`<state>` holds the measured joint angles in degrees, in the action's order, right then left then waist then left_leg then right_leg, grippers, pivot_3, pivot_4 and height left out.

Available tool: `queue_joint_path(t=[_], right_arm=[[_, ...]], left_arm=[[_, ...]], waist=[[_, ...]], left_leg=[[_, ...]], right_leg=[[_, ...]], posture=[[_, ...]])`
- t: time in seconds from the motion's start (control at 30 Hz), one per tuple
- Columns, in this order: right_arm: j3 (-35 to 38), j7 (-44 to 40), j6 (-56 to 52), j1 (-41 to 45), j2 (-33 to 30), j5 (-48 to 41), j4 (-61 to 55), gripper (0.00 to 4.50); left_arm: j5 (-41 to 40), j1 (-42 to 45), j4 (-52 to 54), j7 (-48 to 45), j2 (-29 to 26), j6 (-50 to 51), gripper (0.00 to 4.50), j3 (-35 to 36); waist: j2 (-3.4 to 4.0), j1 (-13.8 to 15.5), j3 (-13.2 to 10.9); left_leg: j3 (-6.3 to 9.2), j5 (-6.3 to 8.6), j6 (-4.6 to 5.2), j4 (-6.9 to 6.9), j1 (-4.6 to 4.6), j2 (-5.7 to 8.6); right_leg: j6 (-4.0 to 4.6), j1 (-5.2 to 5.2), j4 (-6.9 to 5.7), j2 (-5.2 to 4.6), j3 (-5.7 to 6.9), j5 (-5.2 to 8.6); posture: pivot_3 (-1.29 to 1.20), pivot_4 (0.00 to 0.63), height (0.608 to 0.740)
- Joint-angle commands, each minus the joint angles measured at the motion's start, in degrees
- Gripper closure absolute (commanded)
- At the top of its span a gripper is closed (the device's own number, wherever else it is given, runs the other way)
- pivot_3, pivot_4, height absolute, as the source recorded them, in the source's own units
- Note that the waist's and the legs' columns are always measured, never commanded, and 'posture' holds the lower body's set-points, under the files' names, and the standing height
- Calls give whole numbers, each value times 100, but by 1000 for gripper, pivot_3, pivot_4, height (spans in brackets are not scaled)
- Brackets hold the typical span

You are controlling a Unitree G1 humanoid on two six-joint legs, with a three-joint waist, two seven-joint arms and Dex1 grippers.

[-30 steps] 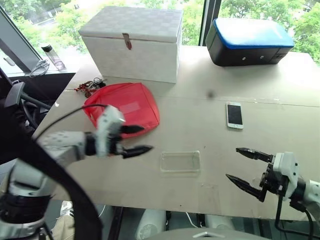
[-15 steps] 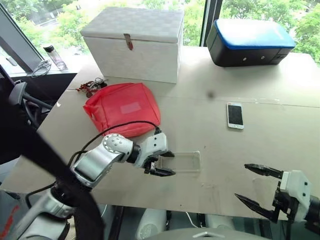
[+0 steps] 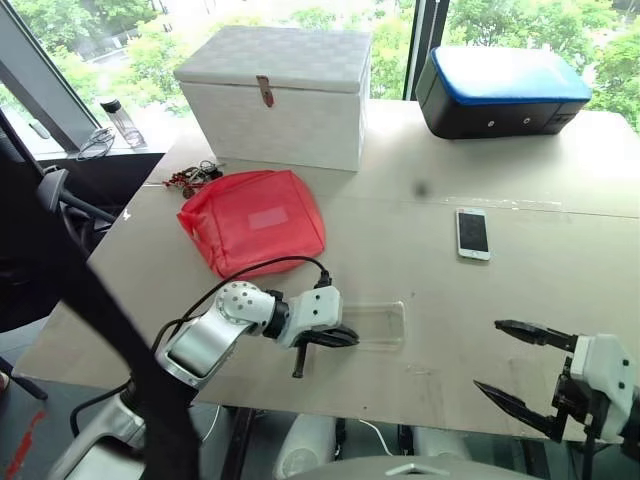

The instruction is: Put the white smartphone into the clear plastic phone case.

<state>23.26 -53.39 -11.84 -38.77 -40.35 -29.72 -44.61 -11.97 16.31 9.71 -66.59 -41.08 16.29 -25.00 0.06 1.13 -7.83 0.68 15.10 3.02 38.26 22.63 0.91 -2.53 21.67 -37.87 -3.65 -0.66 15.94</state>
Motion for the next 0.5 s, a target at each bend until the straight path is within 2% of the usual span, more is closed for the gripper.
queue_joint_path(t=[0.03, 0.27, 0.5], right_arm=[[-56, 63, -89, 244, -52, -95, -89, 0], [-433, 207, 13, 638, 130, 157, 178, 0], [-868, 788, 18, 807, 642, 424, 177, 0]], left_arm=[[399, 404, -823, 241, 160, -19, 4444, 99], [742, 2163, -2817, -164, 708, -762, 4444, 3], [1257, 3853, -5498, -108, 1896, -1720, 4444, 20]], waist=[[1, 39, -1], [-25, 87, -19], [-63, 112, -46]], left_leg=[[-3, 0, 0, 1, 2, 0], [-9, -8, 9, 11, 18, -2], [-5, -6, 13, 13, 53, 10]], right_leg=[[0, 0, 0, -6, 6, 0], [-3, 0, -7, -26, 52, -3], [-56, 8, -1, 12, 87, 0]], posture=[[0, 150, 740], [0, 150, 740], [0, 150, 740]])
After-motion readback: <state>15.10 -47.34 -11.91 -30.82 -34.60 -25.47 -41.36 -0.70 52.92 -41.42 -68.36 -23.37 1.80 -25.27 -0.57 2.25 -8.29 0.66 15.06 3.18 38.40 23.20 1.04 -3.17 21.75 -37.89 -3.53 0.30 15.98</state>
